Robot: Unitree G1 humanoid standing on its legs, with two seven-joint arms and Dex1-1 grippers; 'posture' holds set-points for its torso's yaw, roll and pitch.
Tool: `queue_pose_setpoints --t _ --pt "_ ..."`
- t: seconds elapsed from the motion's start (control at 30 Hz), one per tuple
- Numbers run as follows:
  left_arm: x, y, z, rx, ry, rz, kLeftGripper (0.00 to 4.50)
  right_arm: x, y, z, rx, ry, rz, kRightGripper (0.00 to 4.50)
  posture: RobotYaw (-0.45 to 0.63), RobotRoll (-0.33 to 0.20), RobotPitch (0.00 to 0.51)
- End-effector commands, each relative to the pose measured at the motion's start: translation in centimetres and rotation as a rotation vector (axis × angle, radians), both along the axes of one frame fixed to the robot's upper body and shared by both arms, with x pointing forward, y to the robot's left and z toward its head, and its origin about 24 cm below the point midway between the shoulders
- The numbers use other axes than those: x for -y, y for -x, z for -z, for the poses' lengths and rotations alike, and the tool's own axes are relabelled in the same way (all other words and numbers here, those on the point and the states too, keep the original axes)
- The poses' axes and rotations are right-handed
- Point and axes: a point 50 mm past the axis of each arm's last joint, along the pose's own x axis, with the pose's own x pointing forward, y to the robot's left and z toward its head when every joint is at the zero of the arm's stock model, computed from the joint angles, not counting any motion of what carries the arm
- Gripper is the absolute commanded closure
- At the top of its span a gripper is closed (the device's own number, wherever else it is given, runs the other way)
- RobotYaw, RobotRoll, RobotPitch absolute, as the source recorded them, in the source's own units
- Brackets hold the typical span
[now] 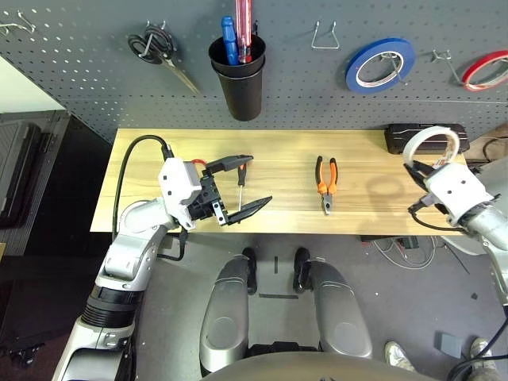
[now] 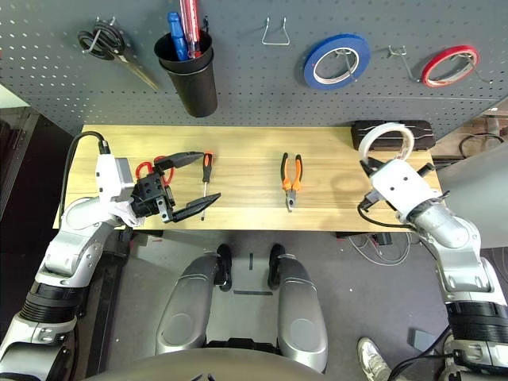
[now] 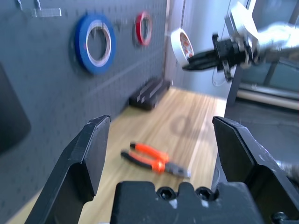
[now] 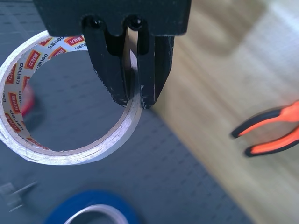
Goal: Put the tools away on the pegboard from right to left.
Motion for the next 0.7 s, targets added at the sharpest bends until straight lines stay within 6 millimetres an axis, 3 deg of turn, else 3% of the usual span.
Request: queue_pose_setpoints --t 0.03,0.4,0.7 --pt "0.4 0.6 -0.6 0.000 0.029 0.022 0.00 0.9 -0.2 -0.9 0.070 0.014 0.002 4.45 -0.04 0.000 0.218" --pt "1.2 0.8 -2.1 0.052 0.078 0.011 0.00 0.3 -3.6 -3.7 0.144 0.021 -0.042 4.45 -0.02 0.000 0.209" --pt "1.5 0.6 -2.7 0.064 0.075 0.015 0.00 -0.5 -7.6 -3.9 0.069 0.015 -0.014 4.45 0.01 0.000 0.210"
